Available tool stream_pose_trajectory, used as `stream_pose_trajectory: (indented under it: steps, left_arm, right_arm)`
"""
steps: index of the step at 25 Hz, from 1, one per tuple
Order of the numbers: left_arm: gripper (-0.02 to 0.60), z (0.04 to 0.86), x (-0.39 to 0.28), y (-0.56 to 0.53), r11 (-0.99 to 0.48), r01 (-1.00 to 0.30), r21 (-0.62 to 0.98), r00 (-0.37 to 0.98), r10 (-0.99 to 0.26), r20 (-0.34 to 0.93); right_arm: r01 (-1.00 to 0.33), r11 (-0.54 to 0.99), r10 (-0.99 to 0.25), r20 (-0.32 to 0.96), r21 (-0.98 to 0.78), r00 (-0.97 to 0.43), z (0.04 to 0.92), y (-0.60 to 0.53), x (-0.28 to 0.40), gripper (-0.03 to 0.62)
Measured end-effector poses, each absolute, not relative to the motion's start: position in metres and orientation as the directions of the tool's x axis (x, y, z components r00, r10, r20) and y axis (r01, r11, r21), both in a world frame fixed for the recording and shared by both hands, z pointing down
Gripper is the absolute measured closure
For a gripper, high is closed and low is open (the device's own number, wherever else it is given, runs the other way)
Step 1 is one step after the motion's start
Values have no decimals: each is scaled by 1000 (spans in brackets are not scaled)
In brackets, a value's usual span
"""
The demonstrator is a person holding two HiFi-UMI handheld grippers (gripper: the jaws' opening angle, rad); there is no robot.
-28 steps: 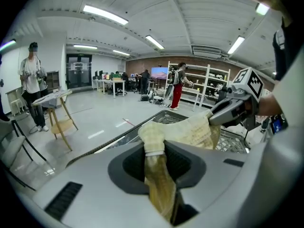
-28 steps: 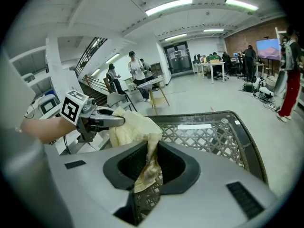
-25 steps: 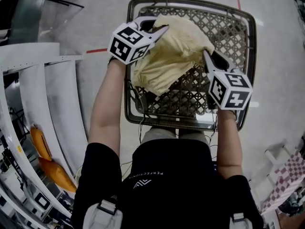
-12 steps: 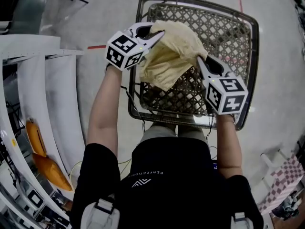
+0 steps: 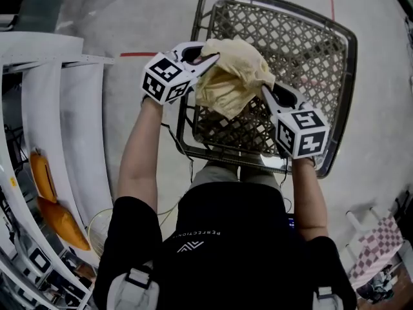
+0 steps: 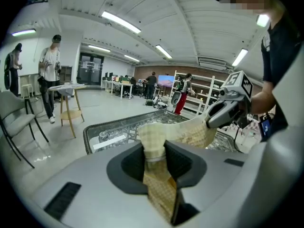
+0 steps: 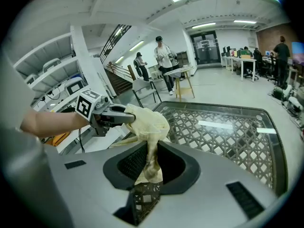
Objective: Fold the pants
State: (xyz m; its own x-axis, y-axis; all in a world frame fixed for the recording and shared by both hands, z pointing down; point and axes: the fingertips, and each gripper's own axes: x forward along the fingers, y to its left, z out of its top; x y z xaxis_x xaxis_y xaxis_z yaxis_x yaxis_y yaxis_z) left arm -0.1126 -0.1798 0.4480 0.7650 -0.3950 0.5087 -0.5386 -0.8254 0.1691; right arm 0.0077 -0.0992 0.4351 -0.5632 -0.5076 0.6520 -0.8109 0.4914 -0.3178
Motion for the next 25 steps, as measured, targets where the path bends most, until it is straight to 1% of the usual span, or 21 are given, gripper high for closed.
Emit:
stream_pose_trajectory:
  steps: [4,11,20,25]
  left_arm:
    - [488,457,-127,-168,-794,-572,206,756,-413,508]
    - [488,470,-145,-146,-770,-591,239,743,-405,533]
    - [488,485,-162,-126,-740,-627,243,712,-416,566]
    - [464,483,-169,-119,-731,-639,241,700,-422,576]
  right_arm:
    - [-780,530,-474,647,-332,-597,438,-93,-3,514]
    - [-727,579,-396,652,-370,-647,450,-69,-16,514]
    - [-644,665,-295,660,-378,-691,462,-42,-38,514]
    - [-612,699,-258,668,-369,-698,466,-33,-45,513]
